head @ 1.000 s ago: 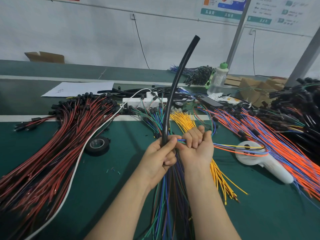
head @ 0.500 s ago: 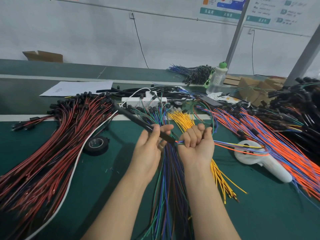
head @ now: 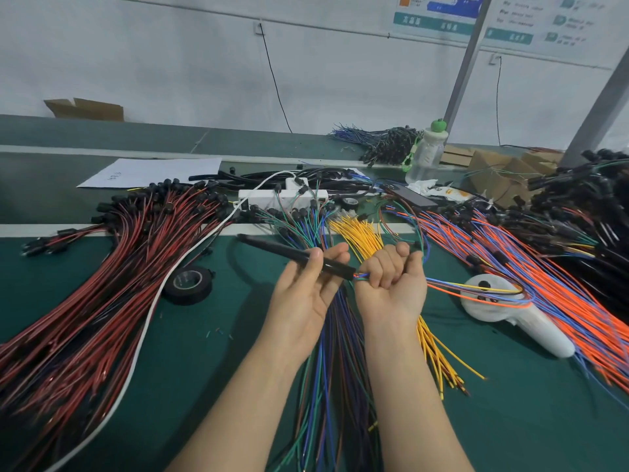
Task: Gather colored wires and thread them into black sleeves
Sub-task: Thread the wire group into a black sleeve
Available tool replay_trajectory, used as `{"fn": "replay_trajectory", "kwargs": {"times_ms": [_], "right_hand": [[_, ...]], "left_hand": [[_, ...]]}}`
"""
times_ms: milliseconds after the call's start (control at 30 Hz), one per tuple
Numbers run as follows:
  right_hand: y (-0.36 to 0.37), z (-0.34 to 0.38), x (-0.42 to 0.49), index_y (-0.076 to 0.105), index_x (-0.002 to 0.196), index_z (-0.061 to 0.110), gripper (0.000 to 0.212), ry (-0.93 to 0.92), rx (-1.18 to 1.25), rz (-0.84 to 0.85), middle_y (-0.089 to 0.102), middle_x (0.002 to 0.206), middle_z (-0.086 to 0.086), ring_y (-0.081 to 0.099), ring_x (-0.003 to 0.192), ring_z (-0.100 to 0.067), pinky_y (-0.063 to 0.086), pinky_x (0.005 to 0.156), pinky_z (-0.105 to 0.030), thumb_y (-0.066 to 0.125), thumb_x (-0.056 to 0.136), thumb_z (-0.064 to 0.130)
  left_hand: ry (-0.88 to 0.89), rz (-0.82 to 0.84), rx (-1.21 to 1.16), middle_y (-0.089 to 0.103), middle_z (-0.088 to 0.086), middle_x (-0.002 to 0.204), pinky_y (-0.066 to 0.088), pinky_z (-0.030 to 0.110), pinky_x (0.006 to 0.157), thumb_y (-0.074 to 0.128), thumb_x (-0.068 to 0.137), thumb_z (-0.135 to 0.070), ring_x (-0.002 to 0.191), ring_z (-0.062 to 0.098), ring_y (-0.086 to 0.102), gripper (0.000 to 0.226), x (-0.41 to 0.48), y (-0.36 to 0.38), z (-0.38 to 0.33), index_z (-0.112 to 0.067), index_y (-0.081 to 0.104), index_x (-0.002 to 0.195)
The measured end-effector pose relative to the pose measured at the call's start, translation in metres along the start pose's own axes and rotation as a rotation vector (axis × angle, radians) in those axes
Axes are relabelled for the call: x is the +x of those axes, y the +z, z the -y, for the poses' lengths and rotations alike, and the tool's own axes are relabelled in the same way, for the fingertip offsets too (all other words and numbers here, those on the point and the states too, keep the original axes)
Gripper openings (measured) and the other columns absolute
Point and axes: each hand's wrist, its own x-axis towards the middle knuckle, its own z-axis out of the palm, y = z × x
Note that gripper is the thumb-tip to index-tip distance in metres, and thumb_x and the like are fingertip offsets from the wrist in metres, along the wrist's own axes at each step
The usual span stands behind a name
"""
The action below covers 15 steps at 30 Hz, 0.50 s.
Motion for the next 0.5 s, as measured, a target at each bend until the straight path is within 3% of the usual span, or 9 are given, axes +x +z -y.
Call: {"fn": "replay_trajectory", "kwargs": {"times_ms": [133,233,333,500], "right_hand": [[-0.001,0.003,0.002,0.044,0.060,0.011,0.053,-0.011,0.010,-0.004,0.019,0.039,0.005,0.004,0.041,-0.007,0.015,0.027,-0.018,0.029,0.103,0.039],[-0.001,0.008,0.002,0.044,0.060,0.011,0.052,-0.014,0.049,-0.005,0.012,0.046,0.007,0.004,0.042,-0.006,0.013,0.029,-0.017,0.030,0.102,0.039],[-0.001,0.011,0.002,0.045,0.059,0.011,0.053,-0.022,0.056,-0.008,0.012,0.047,0.007,0.004,0.042,-0.006,0.013,0.029,-0.017,0.031,0.102,0.039],[0.000,0.011,0.001,0.045,0.060,0.011,0.052,-0.033,0.066,-0.005,0.009,0.056,0.009,0.004,0.043,-0.006,0.012,0.030,-0.016,0.031,0.102,0.040]], "left_hand": [[-0.091,0.025,0.010,0.073,0.010,0.094,0.056,0.023,0.067,0.045,0.096,-0.016,0.080,0.015,0.070,0.012,-0.001,0.000,0.001,-0.008,0.053,0.094],[-0.220,0.026,0.135,0.067,0.004,0.080,0.054,0.022,0.059,0.055,0.089,-0.026,0.066,0.011,0.063,0.015,-0.001,-0.004,-0.003,-0.012,0.058,0.089],[-0.278,0.010,0.127,0.065,0.006,0.070,0.054,0.018,0.055,0.059,0.083,-0.019,0.060,0.010,0.064,0.013,-0.001,-0.005,-0.007,-0.006,0.062,0.085],[-0.288,-0.003,0.102,0.067,0.009,0.070,0.055,0.017,0.056,0.054,0.091,-0.009,0.060,0.011,0.066,0.015,-0.002,-0.004,-0.007,-0.001,0.063,0.083]]}}
